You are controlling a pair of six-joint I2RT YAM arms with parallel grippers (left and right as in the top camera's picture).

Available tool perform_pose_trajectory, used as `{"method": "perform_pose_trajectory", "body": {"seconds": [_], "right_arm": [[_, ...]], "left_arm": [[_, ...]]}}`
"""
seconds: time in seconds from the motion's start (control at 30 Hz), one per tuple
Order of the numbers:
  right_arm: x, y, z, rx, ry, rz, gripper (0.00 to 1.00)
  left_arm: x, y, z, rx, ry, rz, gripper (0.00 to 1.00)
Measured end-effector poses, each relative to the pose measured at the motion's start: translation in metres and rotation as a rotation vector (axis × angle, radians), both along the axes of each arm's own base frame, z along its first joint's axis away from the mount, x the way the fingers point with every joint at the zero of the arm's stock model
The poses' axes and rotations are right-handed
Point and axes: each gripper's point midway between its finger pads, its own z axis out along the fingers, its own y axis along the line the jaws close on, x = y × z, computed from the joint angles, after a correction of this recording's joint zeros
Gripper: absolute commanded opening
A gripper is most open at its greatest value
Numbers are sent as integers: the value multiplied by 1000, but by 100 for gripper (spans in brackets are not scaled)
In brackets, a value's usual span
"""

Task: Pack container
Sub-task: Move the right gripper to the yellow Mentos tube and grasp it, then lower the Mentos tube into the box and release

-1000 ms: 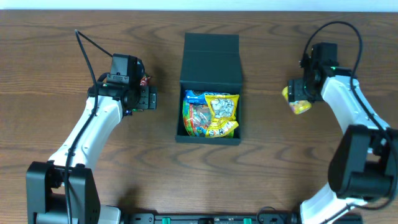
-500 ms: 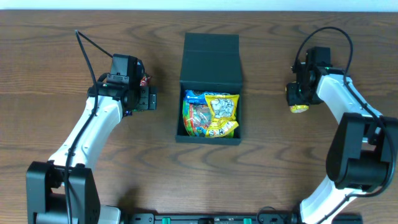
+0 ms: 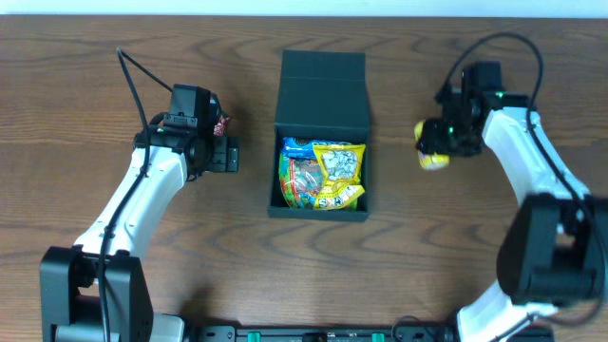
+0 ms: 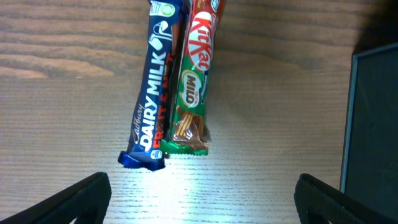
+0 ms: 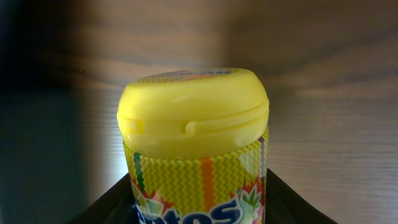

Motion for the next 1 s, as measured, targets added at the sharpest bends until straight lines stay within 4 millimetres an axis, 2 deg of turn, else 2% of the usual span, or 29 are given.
{"method": "perform_pose_trajectory", "body": {"seconds": [0.1, 0.2, 0.27, 0.33, 0.43, 0.53, 0.67, 0.8, 0.83, 0.87, 0.9, 1.0], "right_arm": [[5, 29, 67, 29, -155, 33, 1], [-8, 70, 122, 84, -278, 82, 1], [-24, 104, 141, 137, -305, 118, 1], [-37, 135, 144, 182, -286, 134, 1], [-49, 172, 126, 213, -220, 113, 1], [-62, 204, 84, 205, -111, 76, 1], [-73, 227, 37, 153, -15, 30, 1], [-75, 240, 9, 125, 29, -24, 1], [-74, 240, 3, 117, 38, -42, 7], [-74, 240, -3, 109, 48, -56, 34], [-74, 239, -8, 101, 58, -68, 50], [-74, 238, -22, 81, 84, -91, 62]], "left_arm": [[-3, 0, -1, 1, 11, 0, 95], [-4, 1, -2, 2, 17, 0, 95], [-4, 1, -2, 2, 18, 0, 95], [-4, 1, -2, 2, 19, 1, 95], [-5, 1, -2, -1, 21, 10, 95], [-5, 1, -2, -6, 22, 25, 95], [-5, 1, -2, -8, 23, 29, 95], [-7, 1, -3, -6, 33, 29, 95], [-8, 1, -3, -6, 35, 29, 95], [-8, 1, -3, -6, 35, 29, 95], [-8, 1, -3, -5, 37, 29, 95], [-8, 1, -3, -5, 37, 29, 95]]}}
